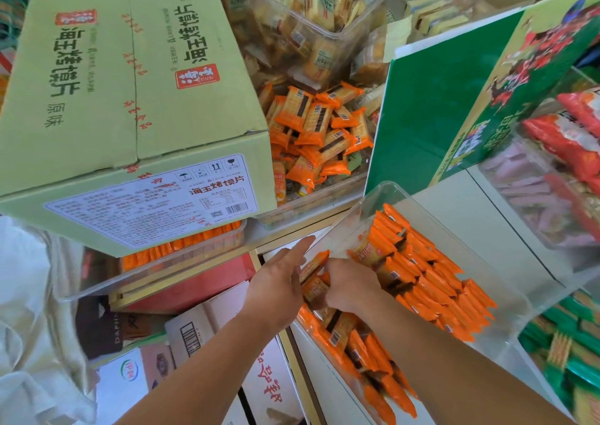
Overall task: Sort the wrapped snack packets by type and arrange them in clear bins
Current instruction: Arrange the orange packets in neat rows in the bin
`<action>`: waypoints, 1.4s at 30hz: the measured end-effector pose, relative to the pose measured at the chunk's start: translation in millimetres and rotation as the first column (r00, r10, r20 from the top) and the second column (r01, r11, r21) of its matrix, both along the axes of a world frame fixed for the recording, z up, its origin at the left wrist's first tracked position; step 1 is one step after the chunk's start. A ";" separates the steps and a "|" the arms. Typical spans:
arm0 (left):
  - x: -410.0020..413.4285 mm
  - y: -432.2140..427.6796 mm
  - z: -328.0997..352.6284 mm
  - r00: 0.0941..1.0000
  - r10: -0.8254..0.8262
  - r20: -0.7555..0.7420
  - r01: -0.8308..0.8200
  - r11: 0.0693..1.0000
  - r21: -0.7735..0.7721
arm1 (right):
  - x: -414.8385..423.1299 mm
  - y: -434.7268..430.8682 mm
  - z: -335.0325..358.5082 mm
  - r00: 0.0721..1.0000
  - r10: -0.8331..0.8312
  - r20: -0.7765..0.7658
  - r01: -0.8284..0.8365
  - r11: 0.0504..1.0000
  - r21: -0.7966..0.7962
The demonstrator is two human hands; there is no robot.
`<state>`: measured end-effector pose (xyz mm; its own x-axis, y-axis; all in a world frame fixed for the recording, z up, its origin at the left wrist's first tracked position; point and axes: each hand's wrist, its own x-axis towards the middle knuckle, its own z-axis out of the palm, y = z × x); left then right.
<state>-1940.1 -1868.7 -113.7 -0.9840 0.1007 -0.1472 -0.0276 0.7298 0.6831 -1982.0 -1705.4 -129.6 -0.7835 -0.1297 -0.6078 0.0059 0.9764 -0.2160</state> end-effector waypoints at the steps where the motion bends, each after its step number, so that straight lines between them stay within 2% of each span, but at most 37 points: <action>1: -1.0 -0.7 0.0 1.000 -0.010 -0.001 0.010 1.000 0.000 | -1.0 2.3 2.4 1.000 -0.012 -0.007 0.012 1.000 -0.013; 4: -1.8 -3.7 2.3 0.997 -0.082 -0.004 0.082 0.997 -0.017 | -0.5 16.5 14.0 0.998 -0.001 -0.058 -0.003 0.997 -0.071; 6: -1.5 -6.1 6.1 0.990 -0.131 -0.059 0.127 0.989 -0.070 | 2.2 29.6 23.3 0.993 -0.001 -0.117 -0.015 0.991 -0.135; 8: 1.1 -7.2 11.7 0.973 -0.156 -0.170 0.134 0.982 -0.132 | 6.6 43.4 29.3 0.980 -0.095 -0.172 0.049 0.965 -0.257; 10: 4.7 -5.6 17.0 0.944 -0.164 -0.286 0.123 0.980 -0.156 | 12.5 55.6 32.8 0.953 -0.236 -0.188 0.140 0.898 -0.416; 12: 6.9 0.3 18.1 0.909 -0.207 -0.363 0.145 0.971 -0.190 | 21.3 66.7 34.3 0.926 -0.319 -0.201 0.180 0.842 -0.509; 16: 1.8 22.6 20.5 0.857 -0.308 -0.414 0.196 0.936 -0.291 | 42.0 77.8 31.6 0.910 -0.265 -0.318 0.078 0.864 -0.497; 18: -5.7 36.1 22.6 0.844 -0.377 -0.381 0.236 0.900 -0.366 | 45.9 80.9 27.4 0.901 -0.268 -0.342 0.066 0.863 -0.501; 20: -14.1 49.9 23.2 0.818 -0.484 -0.312 0.364 0.854 -0.371 | 45.3 84.9 27.1 0.895 -0.303 -0.326 0.095 0.846 -0.525; 23: -27.4 64.4 22.5 0.823 -0.558 -0.110 0.527 0.821 -0.218 | 44.7 91.9 28.1 0.901 -0.341 -0.269 0.135 0.808 -0.573; 26: -43.5 68.5 22.6 0.799 -0.599 0.063 0.602 0.791 -0.108 | 45.0 101.7 27.1 0.892 -0.449 -0.054 0.299 0.674 -0.675; 29: -44.2 71.4 25.6 0.731 -0.678 0.074 0.683 0.727 -0.079 | 46.3 112.8 24.1 0.919 -0.391 -0.038 0.274 0.706 -0.653; 31: -45.4 67.0 26.7 0.708 -0.700 0.092 0.700 0.679 -0.222 | 49.6 117.6 24.4 0.947 -0.301 -0.112 0.178 0.781 -0.598; 34: -58.5 55.4 28.6 0.657 -0.751 0.070 0.692 0.564 -0.452 | 55.8 112.6 23.1 0.912 -0.141 -0.385 -0.027 0.916 -0.399; 37: -64.7 53.4 25.6 0.588 -0.809 -0.032 0.684 0.517 -0.515 | 61.1 101.0 17.6 0.801 -0.012 -0.599 -0.143 0.967 -0.211; 40: -74.3 62.7 19.6 0.531 -0.843 -0.090 0.645 0.471 -0.601 | 57.6 98.5 15.9 0.689 -0.038 -0.723 -0.035 0.996 -0.086; 42: -81.3 69.5 16.1 0.496 -0.862 -0.109 0.590 0.426 -0.685 | 53.4 100.6 15.5 0.699 -0.055 -0.713 0.076 0.997 -0.003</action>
<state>-2021.4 -1799.1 -97.6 -0.5219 0.8503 -0.0673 0.8524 0.5228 -0.0052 -1928.6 -1604.8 -114.1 -0.9896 -0.0539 0.1334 -0.0750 0.9846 -0.1582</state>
